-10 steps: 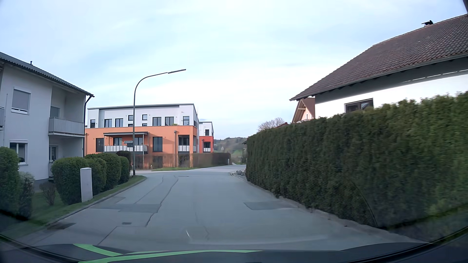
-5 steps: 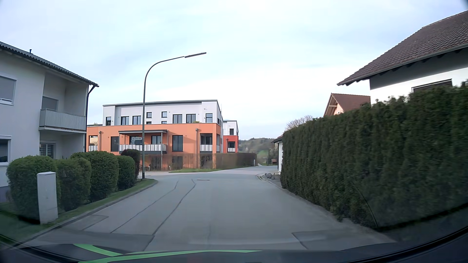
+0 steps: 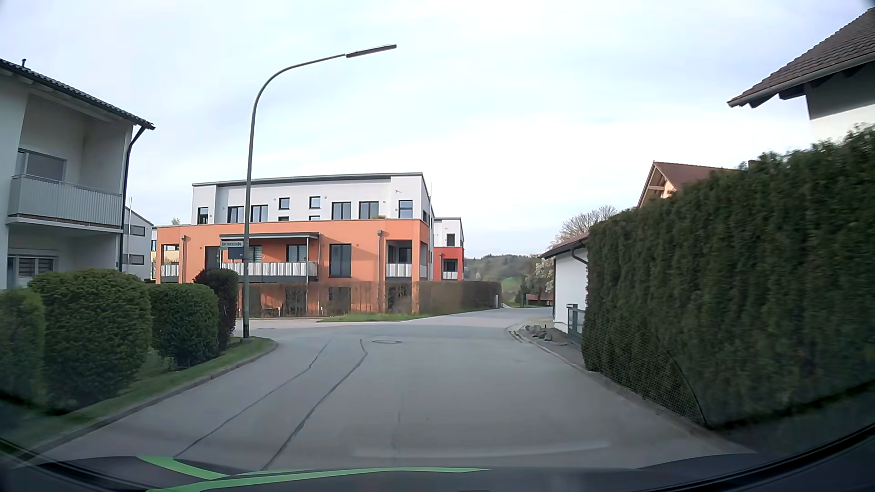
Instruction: Follow the waypoints while adhering to traffic rules and regulations
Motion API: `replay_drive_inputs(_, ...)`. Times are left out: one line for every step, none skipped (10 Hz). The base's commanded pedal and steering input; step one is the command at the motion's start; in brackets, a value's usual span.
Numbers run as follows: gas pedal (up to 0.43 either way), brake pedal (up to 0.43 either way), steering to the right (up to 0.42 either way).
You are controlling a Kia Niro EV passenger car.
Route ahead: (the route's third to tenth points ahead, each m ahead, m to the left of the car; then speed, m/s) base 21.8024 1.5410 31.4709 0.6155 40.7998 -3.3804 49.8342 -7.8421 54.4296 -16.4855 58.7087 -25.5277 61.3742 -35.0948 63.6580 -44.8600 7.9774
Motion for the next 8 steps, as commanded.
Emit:
replay_drive_inputs(0.130,0.000,-0.013)
replay_drive_inputs(0.130,0.000,-0.006)
replay_drive_inputs(0.130,0.000,-0.004)
replay_drive_inputs(0.130,0.000,-0.001)
replay_drive_inputs(0.130,0.000,0.003)
replay_drive_inputs(0.130,0.000,0.005)
replay_drive_inputs(0.130,0.000,0.006)
replay_drive_inputs(0.130,0.000,0.012)
